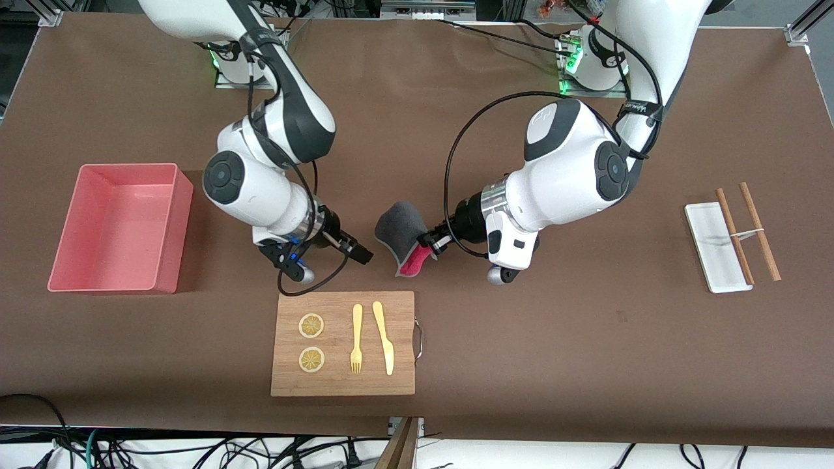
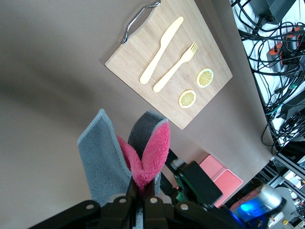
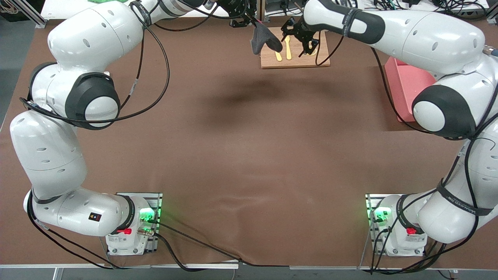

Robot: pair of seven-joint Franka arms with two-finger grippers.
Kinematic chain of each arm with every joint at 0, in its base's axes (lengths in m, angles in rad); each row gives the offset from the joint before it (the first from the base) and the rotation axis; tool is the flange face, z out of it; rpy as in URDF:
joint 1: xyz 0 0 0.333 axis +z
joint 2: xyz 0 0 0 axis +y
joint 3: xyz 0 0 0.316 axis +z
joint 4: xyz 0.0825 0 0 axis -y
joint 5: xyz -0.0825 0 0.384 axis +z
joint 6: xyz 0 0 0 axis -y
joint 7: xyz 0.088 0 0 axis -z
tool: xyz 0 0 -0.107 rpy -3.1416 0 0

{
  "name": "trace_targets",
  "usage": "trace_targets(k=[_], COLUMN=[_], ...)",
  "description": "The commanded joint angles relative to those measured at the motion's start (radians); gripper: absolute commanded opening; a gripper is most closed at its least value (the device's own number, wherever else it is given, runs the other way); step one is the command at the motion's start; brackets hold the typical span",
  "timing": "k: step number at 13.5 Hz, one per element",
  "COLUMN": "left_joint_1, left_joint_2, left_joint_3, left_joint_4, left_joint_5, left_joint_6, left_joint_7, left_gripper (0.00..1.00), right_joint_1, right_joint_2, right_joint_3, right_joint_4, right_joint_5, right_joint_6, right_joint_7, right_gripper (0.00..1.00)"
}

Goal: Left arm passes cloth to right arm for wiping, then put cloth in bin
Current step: 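Hold the cloth at center while the right gripper approaches it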

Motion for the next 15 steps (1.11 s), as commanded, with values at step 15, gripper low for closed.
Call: trace_targets(k=[15], left_joint_1=[-0.011], left_joint_2=[0.031], left_joint_3=[0.009], left_joint_4=[0.048], left_joint_5=[-0.026], left_joint_6=[0.001], left_joint_7=[-0.003], left_gripper=[0.00], right_joint_1=[0.018], right_joint_2=[0.043], right_joint_3=[-0.007], right_joint_4=[0.013], right_joint_5=[0.174], right_joint_6=[0.109], right_joint_7=[0.005], right_gripper=[1.00])
